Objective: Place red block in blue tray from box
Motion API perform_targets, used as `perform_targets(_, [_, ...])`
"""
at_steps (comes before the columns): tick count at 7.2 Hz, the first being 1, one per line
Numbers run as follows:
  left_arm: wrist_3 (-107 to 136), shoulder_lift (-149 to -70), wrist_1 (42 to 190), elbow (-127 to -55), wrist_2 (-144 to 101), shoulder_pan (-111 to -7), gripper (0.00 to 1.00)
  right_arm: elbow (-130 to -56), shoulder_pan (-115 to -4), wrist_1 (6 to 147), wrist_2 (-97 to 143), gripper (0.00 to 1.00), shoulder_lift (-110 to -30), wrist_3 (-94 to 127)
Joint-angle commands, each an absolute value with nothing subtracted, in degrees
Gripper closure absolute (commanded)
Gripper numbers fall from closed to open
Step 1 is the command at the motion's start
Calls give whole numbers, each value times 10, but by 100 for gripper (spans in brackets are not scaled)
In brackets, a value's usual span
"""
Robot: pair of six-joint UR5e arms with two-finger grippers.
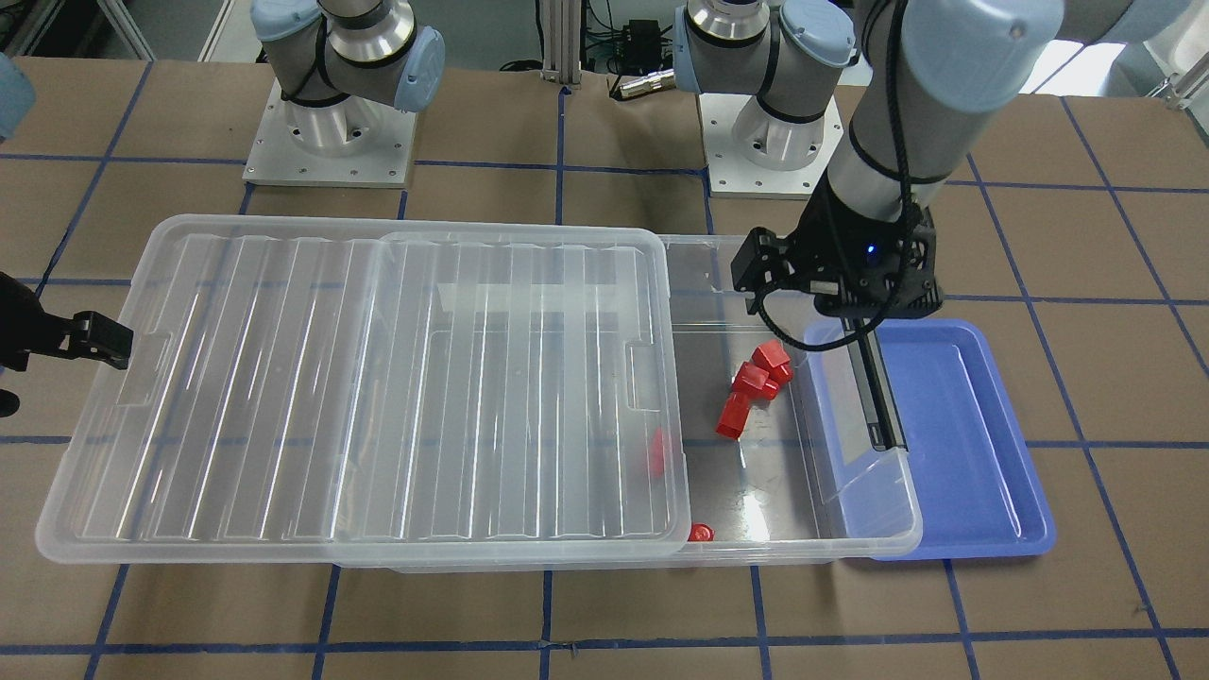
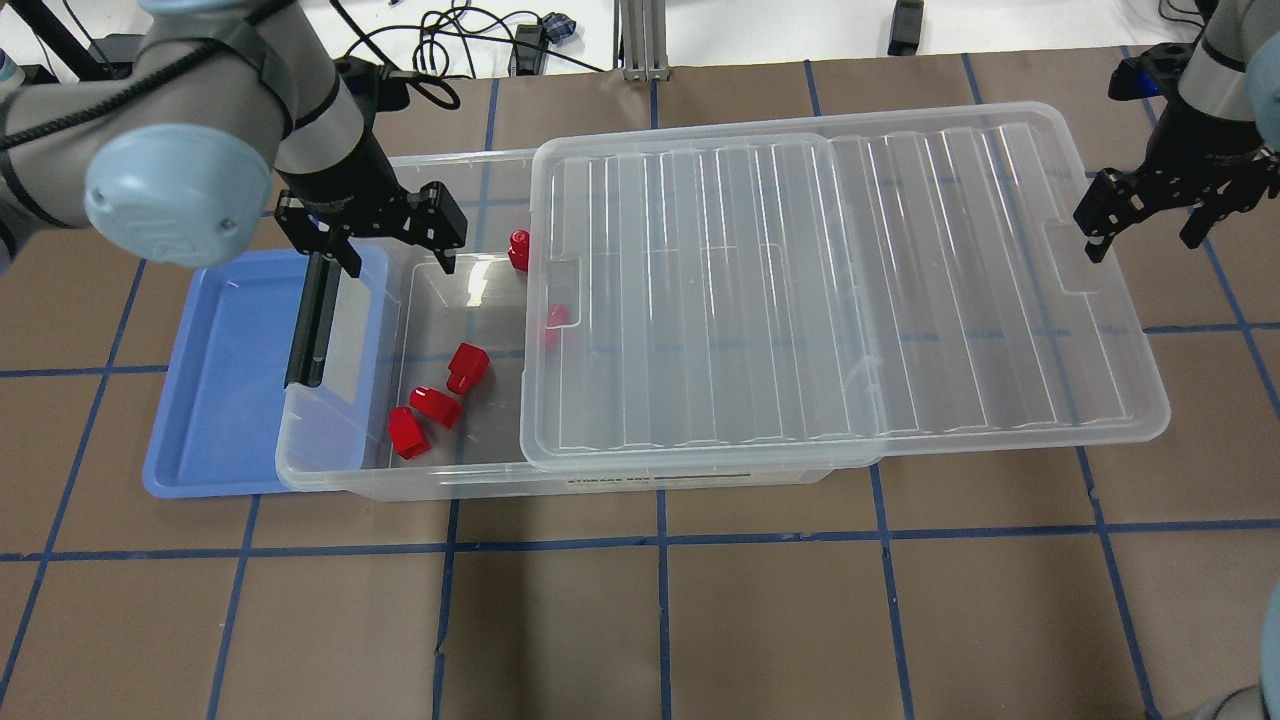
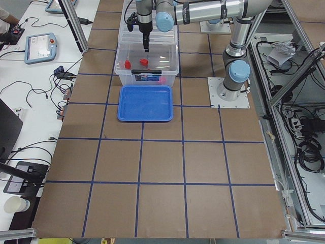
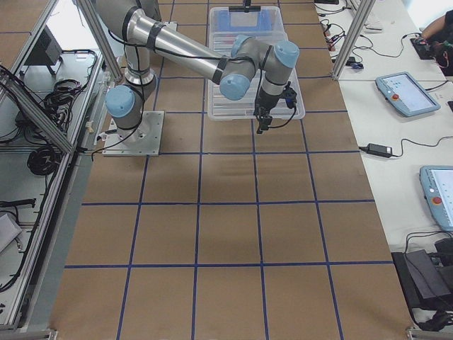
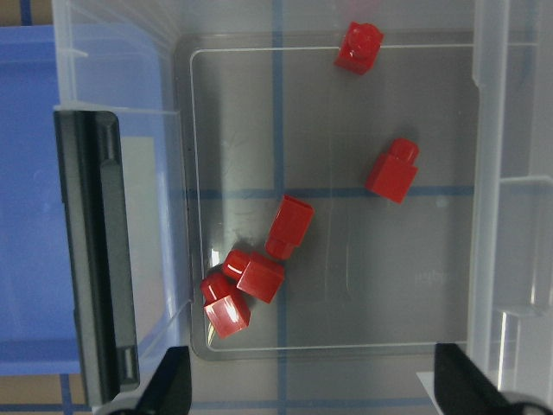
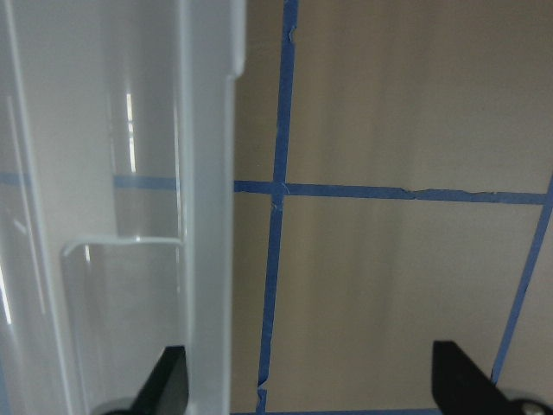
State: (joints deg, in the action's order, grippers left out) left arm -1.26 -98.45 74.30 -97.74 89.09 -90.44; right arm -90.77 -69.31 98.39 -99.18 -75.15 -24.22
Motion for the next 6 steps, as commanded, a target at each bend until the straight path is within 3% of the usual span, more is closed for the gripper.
perform_targets(1, [-25,-1001,650,-1045,890,-906,0,-906,-693,985,-996,0,-751,-243])
perform_targets(6, [-68,-1036,490,-1145,890,-908,0,-909,-693,998,-1000,0,-751,-243])
